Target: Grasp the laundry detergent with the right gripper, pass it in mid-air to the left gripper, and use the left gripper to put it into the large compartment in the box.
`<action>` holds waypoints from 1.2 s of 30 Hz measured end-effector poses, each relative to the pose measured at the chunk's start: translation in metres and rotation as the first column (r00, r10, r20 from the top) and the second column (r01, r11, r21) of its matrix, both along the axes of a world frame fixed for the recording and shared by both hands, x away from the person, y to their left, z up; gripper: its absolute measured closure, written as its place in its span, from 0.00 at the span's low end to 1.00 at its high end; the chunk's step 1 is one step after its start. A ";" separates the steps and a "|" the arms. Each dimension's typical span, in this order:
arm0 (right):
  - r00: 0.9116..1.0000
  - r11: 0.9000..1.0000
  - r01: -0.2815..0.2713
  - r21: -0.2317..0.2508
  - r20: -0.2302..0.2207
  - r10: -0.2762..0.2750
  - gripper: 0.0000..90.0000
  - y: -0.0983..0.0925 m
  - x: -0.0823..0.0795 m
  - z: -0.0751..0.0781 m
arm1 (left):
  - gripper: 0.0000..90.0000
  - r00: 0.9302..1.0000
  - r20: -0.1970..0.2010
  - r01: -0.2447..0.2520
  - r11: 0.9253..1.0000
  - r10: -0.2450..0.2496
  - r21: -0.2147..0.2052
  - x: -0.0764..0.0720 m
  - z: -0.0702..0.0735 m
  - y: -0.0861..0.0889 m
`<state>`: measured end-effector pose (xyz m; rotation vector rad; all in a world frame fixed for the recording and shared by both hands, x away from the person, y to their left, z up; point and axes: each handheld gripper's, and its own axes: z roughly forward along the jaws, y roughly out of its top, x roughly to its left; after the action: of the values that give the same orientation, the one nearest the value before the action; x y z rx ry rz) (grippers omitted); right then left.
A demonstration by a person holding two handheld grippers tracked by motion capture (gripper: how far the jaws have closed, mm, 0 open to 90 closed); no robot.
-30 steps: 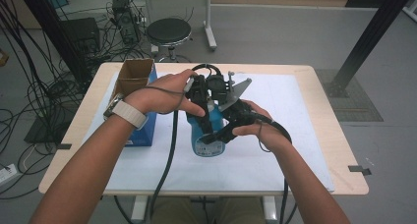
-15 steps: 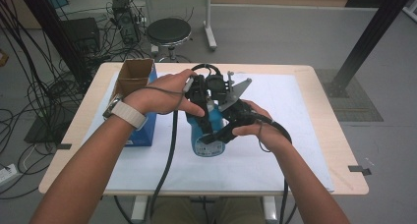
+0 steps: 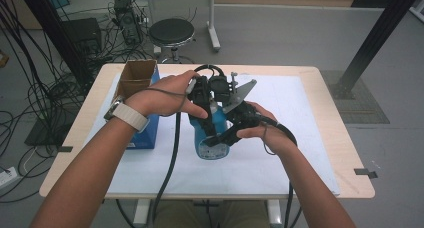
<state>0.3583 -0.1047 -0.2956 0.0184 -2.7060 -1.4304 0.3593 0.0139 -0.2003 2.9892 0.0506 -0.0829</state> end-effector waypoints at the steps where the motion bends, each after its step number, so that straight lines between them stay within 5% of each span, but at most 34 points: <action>1: 1.000 1.000 0.001 0.000 0.000 -0.001 0.48 0.000 0.000 0.000 | 0.43 1.000 0.001 -0.001 1.000 0.001 -0.002 0.000 0.000 0.000; 36: 1.000 1.000 -0.004 -0.004 0.007 0.004 0.48 0.000 0.001 0.000 | 0.43 1.000 0.001 -0.005 1.000 0.005 -0.009 0.000 -0.001 0.001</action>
<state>0.3588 -0.1048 -0.2955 0.0286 -2.7136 -1.4261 0.3592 0.0152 -0.2011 2.9796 0.0581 -0.0815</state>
